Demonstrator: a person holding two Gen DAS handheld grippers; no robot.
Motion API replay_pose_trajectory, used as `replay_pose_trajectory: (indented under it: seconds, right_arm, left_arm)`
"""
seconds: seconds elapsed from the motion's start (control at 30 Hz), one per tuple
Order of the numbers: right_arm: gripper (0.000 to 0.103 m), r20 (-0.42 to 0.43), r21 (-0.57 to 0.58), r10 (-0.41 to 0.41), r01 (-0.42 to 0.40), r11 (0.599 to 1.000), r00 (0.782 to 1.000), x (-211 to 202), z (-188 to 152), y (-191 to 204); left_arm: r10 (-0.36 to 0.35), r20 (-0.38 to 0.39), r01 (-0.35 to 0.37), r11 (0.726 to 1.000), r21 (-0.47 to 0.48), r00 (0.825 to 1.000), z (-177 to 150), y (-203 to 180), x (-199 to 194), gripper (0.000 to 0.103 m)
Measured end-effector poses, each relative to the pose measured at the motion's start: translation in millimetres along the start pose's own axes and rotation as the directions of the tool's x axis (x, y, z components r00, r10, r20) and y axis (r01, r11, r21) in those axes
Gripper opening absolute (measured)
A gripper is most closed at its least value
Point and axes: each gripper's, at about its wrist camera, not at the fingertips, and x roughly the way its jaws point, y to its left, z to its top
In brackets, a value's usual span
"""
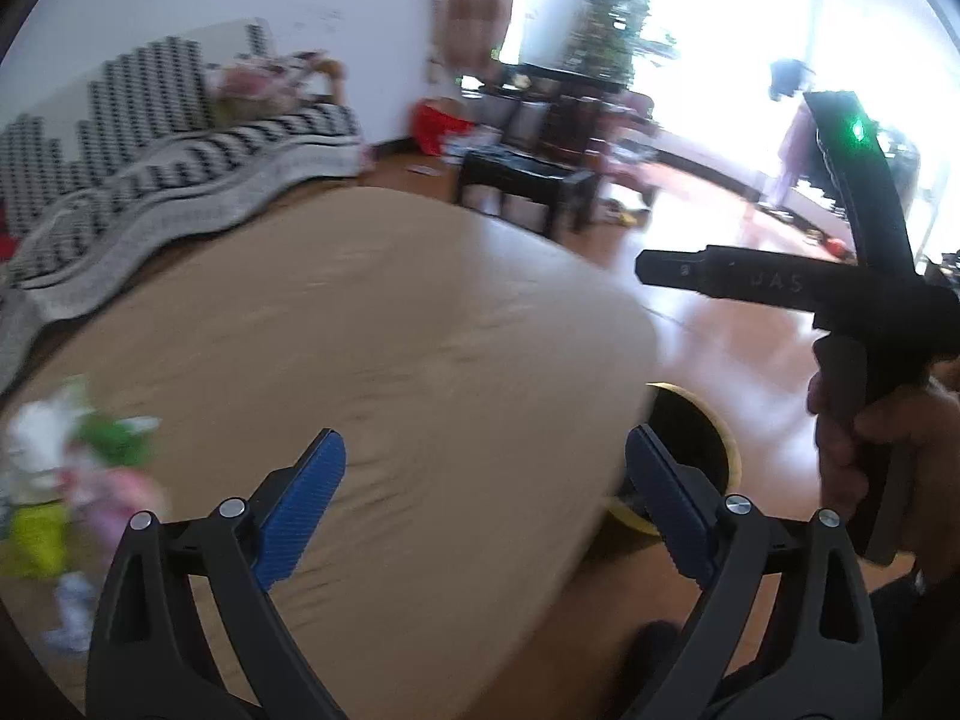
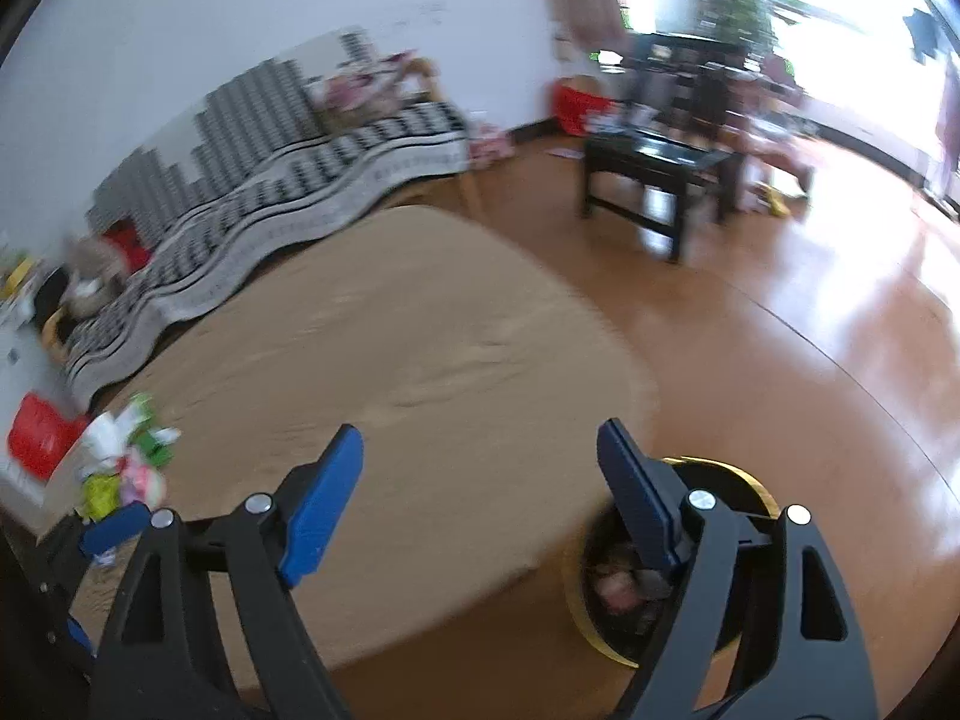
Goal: Collect trash
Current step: 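Grasp the crumpled foil wrapper with the left tool while the right tool grasps the purple toy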
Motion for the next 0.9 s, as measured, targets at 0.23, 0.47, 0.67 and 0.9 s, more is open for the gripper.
replay_pose_trajectory:
  seconds: [0.23, 0.47, 0.67, 0.9]
  right_arm:
    - [0.079, -0.073, -0.104, 0.173, -0.180, 0.978, 0.982, 35.7, -3.9, 131.3]
    - [0.079, -0.199, -0.254, 0.258, -0.304, 0.918, 0.946, 77.6, -39.3, 258.9]
    - [0.080, -0.283, -0.360, 0.243, -0.337, 0.870, 0.928, 106.5, -74.1, 322.3]
    - [0.083, -0.317, -0.425, 0.185, -0.314, 0.849, 0.930, 137.8, -92.6, 349.7]
  left_arm:
    - [0.215, -0.016, -0.216, 0.975, -0.056, 0.976, -50.6, 110.8, -59.9, 0.094]
    - [0.316, -0.105, -0.328, 0.936, -0.131, 0.943, -113.0, 197.9, -86.2, 0.094]
    - [0.304, -0.161, -0.326, 0.936, -0.132, 0.939, -132.0, 227.1, -68.0, 0.094]
    - [0.276, -0.216, -0.297, 0.952, -0.073, 0.937, -137.0, 234.0, -38.8, 0.093]
